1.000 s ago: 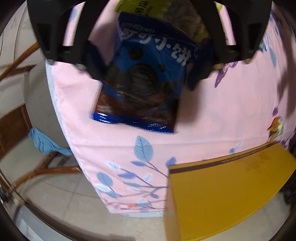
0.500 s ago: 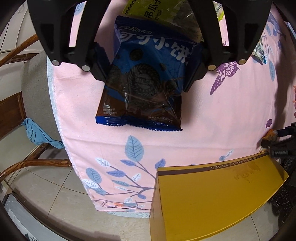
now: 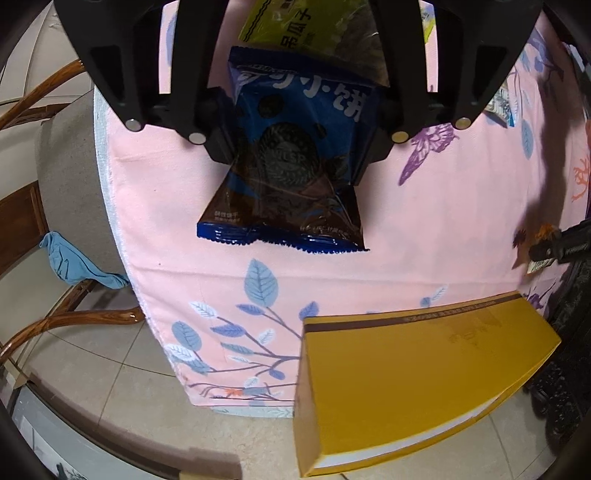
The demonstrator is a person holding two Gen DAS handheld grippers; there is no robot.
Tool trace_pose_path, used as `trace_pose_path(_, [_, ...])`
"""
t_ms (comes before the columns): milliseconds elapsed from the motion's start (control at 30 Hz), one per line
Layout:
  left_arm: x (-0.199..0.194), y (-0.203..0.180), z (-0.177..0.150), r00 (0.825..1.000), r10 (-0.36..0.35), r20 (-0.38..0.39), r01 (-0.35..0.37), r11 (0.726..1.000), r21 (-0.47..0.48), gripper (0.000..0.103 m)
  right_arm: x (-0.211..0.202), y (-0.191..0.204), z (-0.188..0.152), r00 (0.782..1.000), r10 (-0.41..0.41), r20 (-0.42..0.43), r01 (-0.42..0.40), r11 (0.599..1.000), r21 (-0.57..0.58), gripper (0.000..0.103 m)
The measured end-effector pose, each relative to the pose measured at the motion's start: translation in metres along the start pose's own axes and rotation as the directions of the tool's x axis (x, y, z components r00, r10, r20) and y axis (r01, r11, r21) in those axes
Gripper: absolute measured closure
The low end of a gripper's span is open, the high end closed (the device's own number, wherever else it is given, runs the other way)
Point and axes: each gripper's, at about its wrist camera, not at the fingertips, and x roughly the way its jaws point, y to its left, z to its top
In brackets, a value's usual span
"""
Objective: Organize snacks
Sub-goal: 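Grasp the small snack pack with the left tool while the right tool holds the blue cookie bag, then carry both snacks into the yellow box and open both tools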
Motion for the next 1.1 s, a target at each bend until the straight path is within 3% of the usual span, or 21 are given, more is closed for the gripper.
trace_pose_path(300, [-0.062, -0.006, -0.032, 0.994, -0.098, 0.048, 0.098, 0.995, 0.004, 0.069, -0.044, 0.021, 0.005, 0.995, 0.052, 0.090, -0.047, 0.997, -0.060, 0.052])
trace_pose_path(467, [-0.088, -0.012, -0.031, 0.989, -0.131, 0.071, 0.131, 0.991, 0.008, 0.069, -0.073, 0.043, 0.014, 0.983, 0.115, 0.140, -0.101, 0.990, -0.100, 0.052])
trace_pose_path(600, [-0.105, -0.022, -0.007, 0.983, -0.147, 0.108, 0.145, 0.989, 0.027, 0.069, -0.091, 0.062, 0.040, 0.970, 0.161, 0.182, -0.136, 0.981, -0.142, 0.052])
trace_pose_path(767, [-0.124, -0.041, 0.058, 0.974, -0.141, 0.178, 0.131, 0.989, 0.069, 0.069, -0.115, 0.076, 0.104, 0.944, 0.223, 0.245, -0.193, 0.971, -0.139, 0.052])
trace_pose_path(933, [-0.133, -0.057, 0.109, 0.967, -0.135, 0.217, 0.118, 0.989, 0.088, 0.069, -0.132, 0.083, 0.158, 0.926, 0.228, 0.301, -0.191, 0.971, -0.146, 0.052])
trace_pose_path(1100, [-0.134, -0.067, 0.134, 0.962, -0.141, 0.232, 0.119, 0.987, 0.107, 0.069, -0.136, 0.081, 0.185, 0.917, 0.226, 0.330, -0.190, 0.972, -0.138, 0.052])
